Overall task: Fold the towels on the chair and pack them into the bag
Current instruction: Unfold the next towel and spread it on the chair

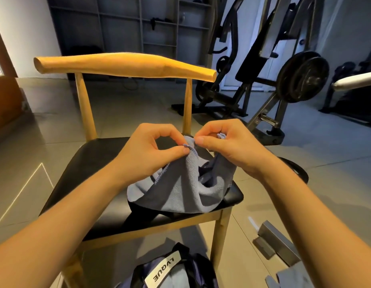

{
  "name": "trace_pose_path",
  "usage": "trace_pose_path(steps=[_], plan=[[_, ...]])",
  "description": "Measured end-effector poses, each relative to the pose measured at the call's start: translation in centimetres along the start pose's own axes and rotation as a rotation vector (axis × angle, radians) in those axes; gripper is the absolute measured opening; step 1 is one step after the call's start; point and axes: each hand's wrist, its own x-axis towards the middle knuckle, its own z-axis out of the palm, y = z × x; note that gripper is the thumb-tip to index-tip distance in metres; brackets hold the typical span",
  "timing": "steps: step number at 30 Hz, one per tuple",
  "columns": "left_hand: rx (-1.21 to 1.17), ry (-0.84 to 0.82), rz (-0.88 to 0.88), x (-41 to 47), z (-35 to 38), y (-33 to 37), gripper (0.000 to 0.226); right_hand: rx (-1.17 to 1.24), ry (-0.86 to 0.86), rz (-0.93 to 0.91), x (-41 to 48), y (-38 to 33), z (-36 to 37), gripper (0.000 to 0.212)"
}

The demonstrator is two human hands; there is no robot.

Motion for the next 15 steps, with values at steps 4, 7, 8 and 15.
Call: trace_pose_path(steps=[4, 7, 8, 15], plan=[[-0.037, 0.108, -0.038, -0.3, -1.6, -1.0, 0.012, -0.022, 0.241, 0.113, 0.1, 1.4, -0.6, 0.031], [-0.031, 0.249, -0.095, -1.0, -3.4, -3.0, 0.018, 0.055, 0.492, 0.219, -0.2, 3.6, -1.4, 0.046], [-0.033, 0.301, -0.134, -1.4, -3.8, -3.9, 0.018, 0.105, 0.571, 0.257, -0.3, 4.3, -1.6, 0.047], [-0.064, 0.414, -0.315, -2.8, -4.0, -7.5, 0.023, 0.313, 0.542, 0.476, -0.4, 6.7, -0.3, 0.038]])
